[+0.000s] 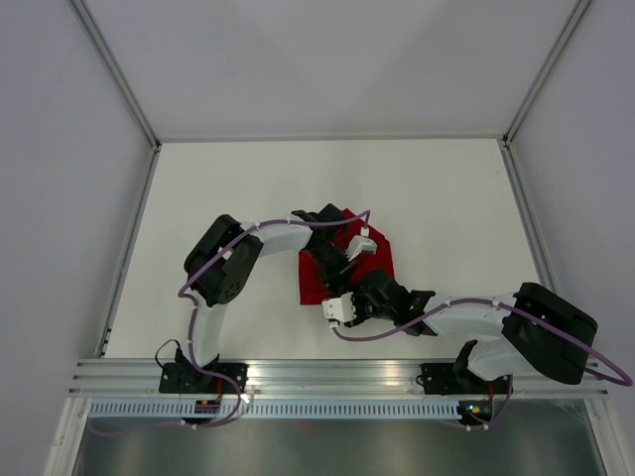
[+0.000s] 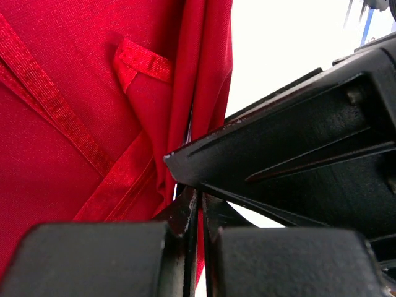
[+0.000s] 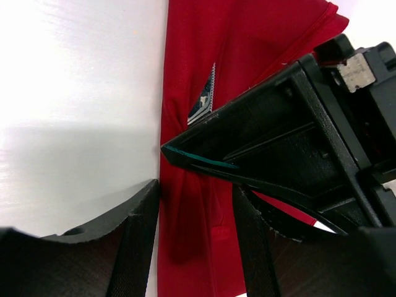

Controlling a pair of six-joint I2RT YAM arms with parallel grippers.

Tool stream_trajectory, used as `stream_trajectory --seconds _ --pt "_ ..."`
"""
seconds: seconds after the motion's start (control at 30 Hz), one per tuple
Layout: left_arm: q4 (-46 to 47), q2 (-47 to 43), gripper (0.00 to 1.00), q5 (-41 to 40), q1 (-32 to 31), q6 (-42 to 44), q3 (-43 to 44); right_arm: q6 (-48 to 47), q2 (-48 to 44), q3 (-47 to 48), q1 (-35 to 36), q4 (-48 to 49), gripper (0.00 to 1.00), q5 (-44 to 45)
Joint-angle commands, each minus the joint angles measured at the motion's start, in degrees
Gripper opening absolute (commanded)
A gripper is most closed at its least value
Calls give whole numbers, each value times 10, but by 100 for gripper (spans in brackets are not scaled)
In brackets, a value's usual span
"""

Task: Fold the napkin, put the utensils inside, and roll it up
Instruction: Roll the napkin with the utensil

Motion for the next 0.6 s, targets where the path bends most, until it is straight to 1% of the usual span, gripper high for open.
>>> stream_trajectory --seconds 0.0,0.27,0.43,0.53,0.57 --pt "-2 2 2 15 1 -10 9 5 21 23 -7 -18 57 -7" --pt "-3 -2 2 17 3 -9 8 10 44 46 -46 -36 56 -39" --pt "-3 -3 4 17 5 -9 9 7 59 62 -59 -66 49 -65" --pt "-3 -3 5 15 8 -9 9 1 66 78 -71 -97 39 -86" --pt "-3 -3 6 15 8 -8 9 0 67 81 -74 -103 37 -90"
